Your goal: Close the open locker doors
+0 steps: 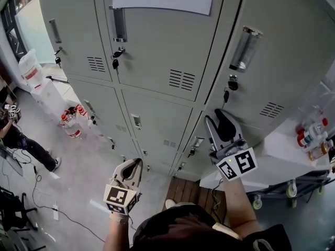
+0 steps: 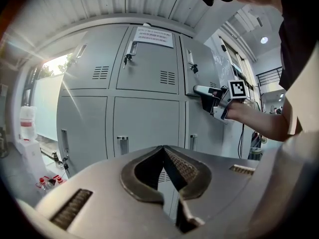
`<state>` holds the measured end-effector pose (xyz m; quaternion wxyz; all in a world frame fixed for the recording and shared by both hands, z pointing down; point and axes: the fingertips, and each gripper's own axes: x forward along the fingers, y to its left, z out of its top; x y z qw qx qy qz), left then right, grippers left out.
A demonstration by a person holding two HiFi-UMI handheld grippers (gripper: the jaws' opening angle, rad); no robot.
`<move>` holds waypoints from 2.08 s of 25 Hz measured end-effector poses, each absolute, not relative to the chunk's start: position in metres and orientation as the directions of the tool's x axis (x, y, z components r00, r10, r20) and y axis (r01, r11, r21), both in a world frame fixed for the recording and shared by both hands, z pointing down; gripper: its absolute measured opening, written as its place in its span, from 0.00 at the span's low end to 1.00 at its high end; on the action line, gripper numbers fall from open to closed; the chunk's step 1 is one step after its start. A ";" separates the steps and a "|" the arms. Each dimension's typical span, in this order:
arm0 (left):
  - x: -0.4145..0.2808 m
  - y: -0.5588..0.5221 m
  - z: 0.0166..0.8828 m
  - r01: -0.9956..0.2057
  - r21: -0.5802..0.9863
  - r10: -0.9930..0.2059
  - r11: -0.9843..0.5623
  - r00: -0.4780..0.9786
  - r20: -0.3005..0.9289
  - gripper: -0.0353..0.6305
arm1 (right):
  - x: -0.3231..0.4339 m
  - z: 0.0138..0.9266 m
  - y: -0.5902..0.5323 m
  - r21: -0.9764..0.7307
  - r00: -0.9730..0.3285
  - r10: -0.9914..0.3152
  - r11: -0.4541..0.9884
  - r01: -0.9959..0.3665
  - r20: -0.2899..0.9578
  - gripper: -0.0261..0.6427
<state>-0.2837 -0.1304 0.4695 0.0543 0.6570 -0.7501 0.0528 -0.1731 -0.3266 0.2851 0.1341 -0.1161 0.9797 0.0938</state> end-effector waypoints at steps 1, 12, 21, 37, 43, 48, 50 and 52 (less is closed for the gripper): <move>-0.285 -0.132 0.470 -0.991 -0.005 -0.979 0.137 -0.136 0.151 0.08 | -0.174 0.285 -0.329 0.149 -0.937 -0.199 0.957 -0.250 -0.287 0.28; -0.287 -0.143 0.467 -0.982 0.012 -0.970 0.187 -0.183 0.162 0.08 | -0.179 0.282 -0.347 0.083 -0.938 -0.188 0.972 -0.220 -0.292 0.28; -0.277 -0.135 0.467 -0.983 -0.001 -0.970 0.183 -0.180 0.161 0.08 | -0.180 0.286 -0.344 0.059 -0.945 -0.178 0.978 -0.201 -0.273 0.28; -0.265 -0.066 0.492 -0.974 0.023 -0.956 0.227 -0.218 0.195 0.08 | -0.211 0.396 -0.212 -0.026 -0.998 -0.011 1.000 -0.010 -0.066 0.19; -0.267 -0.033 0.502 -0.967 0.018 -0.950 0.253 -0.245 0.196 0.08 | -0.218 0.437 -0.157 -0.043 -0.998 0.062 0.997 0.062 0.017 0.12; -0.268 -0.007 0.510 -0.958 0.029 -0.940 0.287 -0.276 0.199 0.08 | -0.219 0.469 -0.120 -0.073 -0.990 0.113 0.992 0.107 0.082 0.11; -0.266 0.002 0.514 -0.955 0.032 -0.938 0.295 -0.283 0.201 0.08 | -0.219 0.480 -0.106 -0.072 -0.985 0.137 0.989 0.130 0.105 0.11; -0.264 0.011 0.517 -0.952 0.037 -0.934 0.305 -0.292 0.206 0.08 | -0.218 0.489 -0.094 -0.076 -0.980 0.158 0.986 0.150 0.123 0.11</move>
